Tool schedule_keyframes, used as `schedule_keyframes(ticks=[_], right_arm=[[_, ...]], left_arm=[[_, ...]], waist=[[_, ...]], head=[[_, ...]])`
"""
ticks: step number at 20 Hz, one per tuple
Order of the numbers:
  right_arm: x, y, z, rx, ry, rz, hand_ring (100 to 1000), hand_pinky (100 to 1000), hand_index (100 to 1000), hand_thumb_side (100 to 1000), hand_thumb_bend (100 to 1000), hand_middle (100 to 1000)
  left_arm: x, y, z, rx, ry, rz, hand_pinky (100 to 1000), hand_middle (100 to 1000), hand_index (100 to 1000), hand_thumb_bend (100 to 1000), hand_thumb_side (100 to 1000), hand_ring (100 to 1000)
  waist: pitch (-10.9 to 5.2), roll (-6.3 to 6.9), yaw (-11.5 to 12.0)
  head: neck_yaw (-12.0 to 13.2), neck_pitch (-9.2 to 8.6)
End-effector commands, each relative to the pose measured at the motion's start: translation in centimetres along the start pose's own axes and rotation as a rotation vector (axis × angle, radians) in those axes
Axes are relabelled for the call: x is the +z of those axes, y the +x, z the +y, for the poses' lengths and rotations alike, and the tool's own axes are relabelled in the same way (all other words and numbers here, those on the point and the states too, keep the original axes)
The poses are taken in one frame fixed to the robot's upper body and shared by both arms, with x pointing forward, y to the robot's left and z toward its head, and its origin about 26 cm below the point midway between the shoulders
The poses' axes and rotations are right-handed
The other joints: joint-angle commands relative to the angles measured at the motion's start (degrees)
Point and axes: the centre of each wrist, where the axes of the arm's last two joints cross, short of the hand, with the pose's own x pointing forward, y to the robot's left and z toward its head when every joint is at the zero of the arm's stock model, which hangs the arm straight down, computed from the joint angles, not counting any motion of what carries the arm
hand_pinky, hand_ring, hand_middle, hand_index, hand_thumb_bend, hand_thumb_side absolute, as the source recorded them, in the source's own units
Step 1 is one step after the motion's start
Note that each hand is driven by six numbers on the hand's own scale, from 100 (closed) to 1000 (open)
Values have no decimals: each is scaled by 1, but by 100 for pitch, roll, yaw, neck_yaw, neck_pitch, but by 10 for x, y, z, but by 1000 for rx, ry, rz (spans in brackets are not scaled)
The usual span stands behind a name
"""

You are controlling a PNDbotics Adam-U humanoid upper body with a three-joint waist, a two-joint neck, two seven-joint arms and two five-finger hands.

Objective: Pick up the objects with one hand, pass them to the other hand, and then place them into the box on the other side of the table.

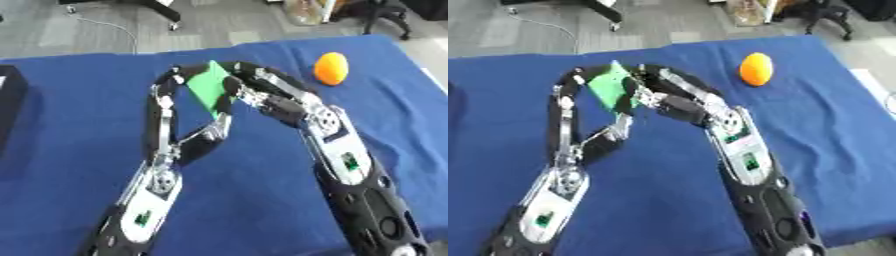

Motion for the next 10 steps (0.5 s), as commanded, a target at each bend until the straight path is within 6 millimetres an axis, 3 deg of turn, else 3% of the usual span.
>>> schedule_keyframes(ticks=[1,10], right_arm=[[2,26,-14,57,-44,-93,609,678,863,634,100,742],[14,42,-31,100,-154,-139,610,680,865,597,100,734]], left_arm=[[-6,-10,19,2,58,51,630,405,545,100,659,502],[-18,-7,37,4,162,67,579,341,501,100,668,448]], waist=[[16,27,0],[-5,23,4]], head=[[-17,-15],[-11,-15]])
